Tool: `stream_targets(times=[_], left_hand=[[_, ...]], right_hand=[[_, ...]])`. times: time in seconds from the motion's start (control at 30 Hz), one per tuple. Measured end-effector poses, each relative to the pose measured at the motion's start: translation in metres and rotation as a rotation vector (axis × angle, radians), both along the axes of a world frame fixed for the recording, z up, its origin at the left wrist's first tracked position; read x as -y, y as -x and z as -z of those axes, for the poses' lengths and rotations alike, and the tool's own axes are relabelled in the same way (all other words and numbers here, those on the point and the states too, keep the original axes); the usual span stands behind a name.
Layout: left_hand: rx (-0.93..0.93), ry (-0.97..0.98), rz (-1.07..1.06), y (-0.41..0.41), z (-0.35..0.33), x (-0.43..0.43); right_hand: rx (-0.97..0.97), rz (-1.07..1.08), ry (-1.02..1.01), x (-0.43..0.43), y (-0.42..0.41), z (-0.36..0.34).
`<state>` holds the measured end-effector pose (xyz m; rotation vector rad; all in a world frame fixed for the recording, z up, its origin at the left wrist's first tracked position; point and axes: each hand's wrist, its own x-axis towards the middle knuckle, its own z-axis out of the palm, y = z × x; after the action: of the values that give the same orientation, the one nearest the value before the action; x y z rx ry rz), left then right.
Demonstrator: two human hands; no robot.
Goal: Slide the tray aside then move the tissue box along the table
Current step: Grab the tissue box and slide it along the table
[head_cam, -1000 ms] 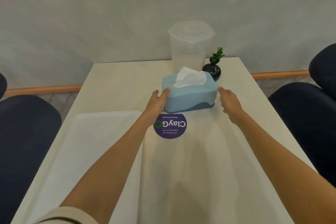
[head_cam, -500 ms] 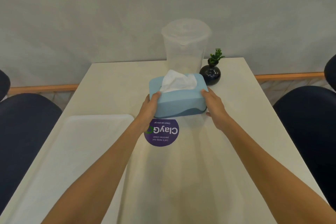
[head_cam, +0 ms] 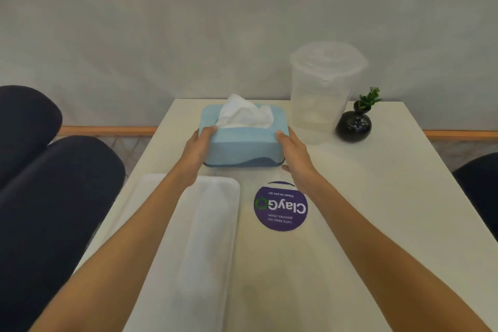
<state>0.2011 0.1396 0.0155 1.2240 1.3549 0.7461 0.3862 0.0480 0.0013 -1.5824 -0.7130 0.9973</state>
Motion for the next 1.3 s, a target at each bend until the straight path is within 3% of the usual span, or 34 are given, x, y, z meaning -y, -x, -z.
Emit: stream_targets(times=[0.5, 1.1, 1.3], left_hand=[[0.027, 0.025, 0.024, 0.102, 0.027, -0.141], [-0.001, -0.022, 0.133, 0.104, 0.047, -0.216], [-0.088, -0.163, 0.099, 0.098, 0.041, -0.224]], right_hand=[[-0.05, 0.015, 0.021, -0.136, 0.106, 0.021], [0.069, 0.124, 0.074, -0.204, 0.117, 0.025], [0.101, 0.075, 0.09, -0.217, 0.116, 0.016]])
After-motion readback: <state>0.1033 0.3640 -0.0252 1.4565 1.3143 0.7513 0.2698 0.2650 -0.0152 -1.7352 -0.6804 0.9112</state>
